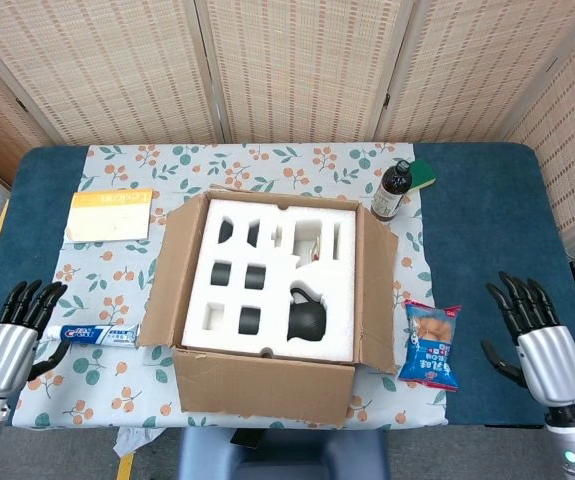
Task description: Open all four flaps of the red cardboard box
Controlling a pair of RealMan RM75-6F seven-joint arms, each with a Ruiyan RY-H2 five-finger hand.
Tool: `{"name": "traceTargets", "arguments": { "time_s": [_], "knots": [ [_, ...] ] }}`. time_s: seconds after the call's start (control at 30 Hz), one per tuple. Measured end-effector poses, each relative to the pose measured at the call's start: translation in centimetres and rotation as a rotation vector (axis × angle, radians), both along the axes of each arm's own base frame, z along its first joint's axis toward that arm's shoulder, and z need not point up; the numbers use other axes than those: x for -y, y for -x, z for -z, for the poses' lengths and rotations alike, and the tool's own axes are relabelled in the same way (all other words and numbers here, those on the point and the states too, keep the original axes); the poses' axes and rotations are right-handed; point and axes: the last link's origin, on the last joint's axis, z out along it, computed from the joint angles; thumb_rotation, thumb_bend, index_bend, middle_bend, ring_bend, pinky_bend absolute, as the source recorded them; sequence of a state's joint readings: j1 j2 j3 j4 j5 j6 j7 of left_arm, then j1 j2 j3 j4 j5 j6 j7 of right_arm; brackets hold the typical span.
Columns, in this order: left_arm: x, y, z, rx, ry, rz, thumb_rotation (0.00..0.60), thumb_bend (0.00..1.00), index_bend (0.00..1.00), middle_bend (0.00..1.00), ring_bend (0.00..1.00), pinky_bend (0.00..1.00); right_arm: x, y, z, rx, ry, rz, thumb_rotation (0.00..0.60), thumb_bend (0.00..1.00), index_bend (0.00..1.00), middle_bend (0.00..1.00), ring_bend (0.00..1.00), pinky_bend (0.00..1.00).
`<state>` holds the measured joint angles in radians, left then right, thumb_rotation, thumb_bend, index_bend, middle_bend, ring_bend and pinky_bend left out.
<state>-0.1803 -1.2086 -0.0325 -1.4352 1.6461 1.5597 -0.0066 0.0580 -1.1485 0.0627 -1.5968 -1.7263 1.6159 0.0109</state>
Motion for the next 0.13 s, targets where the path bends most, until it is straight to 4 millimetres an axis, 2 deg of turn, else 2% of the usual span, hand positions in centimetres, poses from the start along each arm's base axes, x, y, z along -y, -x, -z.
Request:
{"name": "traceTargets", "arguments": {
  "time_s": [0.13],
  "knots": [
    [0.53, -0.24, 0.29, -0.006, 0.001, 0.010, 0.600, 0.40, 0.00, 0.13, 0.02, 0.00, -0.22, 0.18, -0.02, 0.005, -0.019, 0.026, 0.600, 0.40, 0.00, 0.00, 0.00, 0.00]
  ]
}}
